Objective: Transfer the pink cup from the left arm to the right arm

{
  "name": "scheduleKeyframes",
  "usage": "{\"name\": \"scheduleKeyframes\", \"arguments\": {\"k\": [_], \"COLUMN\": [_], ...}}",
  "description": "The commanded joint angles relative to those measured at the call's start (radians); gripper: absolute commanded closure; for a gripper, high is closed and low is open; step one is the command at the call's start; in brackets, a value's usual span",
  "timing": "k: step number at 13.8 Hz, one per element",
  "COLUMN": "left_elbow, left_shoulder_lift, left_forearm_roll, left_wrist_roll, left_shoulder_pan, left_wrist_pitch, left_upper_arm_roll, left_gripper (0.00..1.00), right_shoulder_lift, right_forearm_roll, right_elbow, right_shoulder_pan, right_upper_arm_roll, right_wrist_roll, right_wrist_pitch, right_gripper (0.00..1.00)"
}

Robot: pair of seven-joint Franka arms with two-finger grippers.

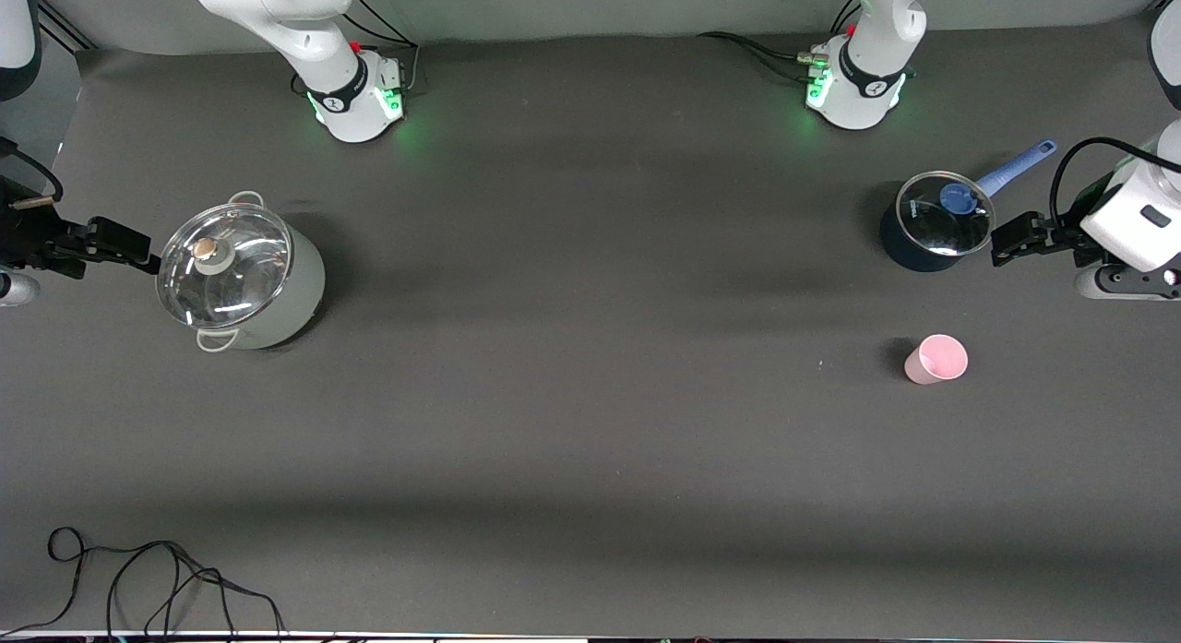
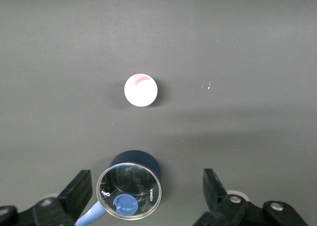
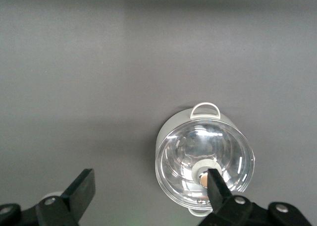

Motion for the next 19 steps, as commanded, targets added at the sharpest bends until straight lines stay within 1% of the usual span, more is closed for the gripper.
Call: {"name": "scheduleKeyframes", "arguments": {"k": [1, 6, 8, 12, 14, 17, 19], "left_elbow": [-0.033, -0.031, -0.031, -0.03, -0.028, -0.027, -0.026], "left_shoulder_lift": [-0.034, -0.033, -0.033, -0.027, -0.019, 0.001, 0.019], "left_forearm_roll": [0.01, 0.008, 0.008, -0.001, -0.001, -0.007, -0.06], "left_wrist_roll": [0.003, 0.007, 0.046, 0.207, 0.346, 0.553, 0.673], "left_shoulder_pan": [-0.002, -0.002, 0.003, 0.062, 0.084, 0.142, 0.194], "left_wrist_pitch": [0.013, 0.007, 0.002, 0.005, 0.018, 0.045, 0.056], "left_upper_arm_roll": [0.002, 0.009, 0.013, 0.019, 0.021, 0.021, 0.022], "left_gripper": [0.0, 0.0, 0.0, 0.0, 0.0, 0.0, 0.0], "right_shoulder_lift": [-0.007, -0.009, -0.009, -0.009, -0.009, -0.009, -0.009], "right_forearm_roll": [0.003, 0.003, 0.003, 0.003, 0.003, 0.003, 0.003], "right_elbow": [0.002, 0.004, 0.002, 0.002, 0.002, -0.001, -0.001], "right_shoulder_pan": [0.005, 0.003, 0.003, 0.003, 0.003, 0.006, 0.006], "right_upper_arm_roll": [-0.005, -0.005, -0.005, -0.005, -0.005, -0.005, -0.005], "right_wrist_roll": [-0.007, -0.006, -0.006, -0.006, -0.006, -0.006, -0.007], "right_wrist_pitch": [0.002, 0.002, 0.002, 0.003, 0.003, 0.002, -0.001], "right_gripper": [0.0, 0.0, 0.0, 0.0, 0.0, 0.0, 0.0]}}
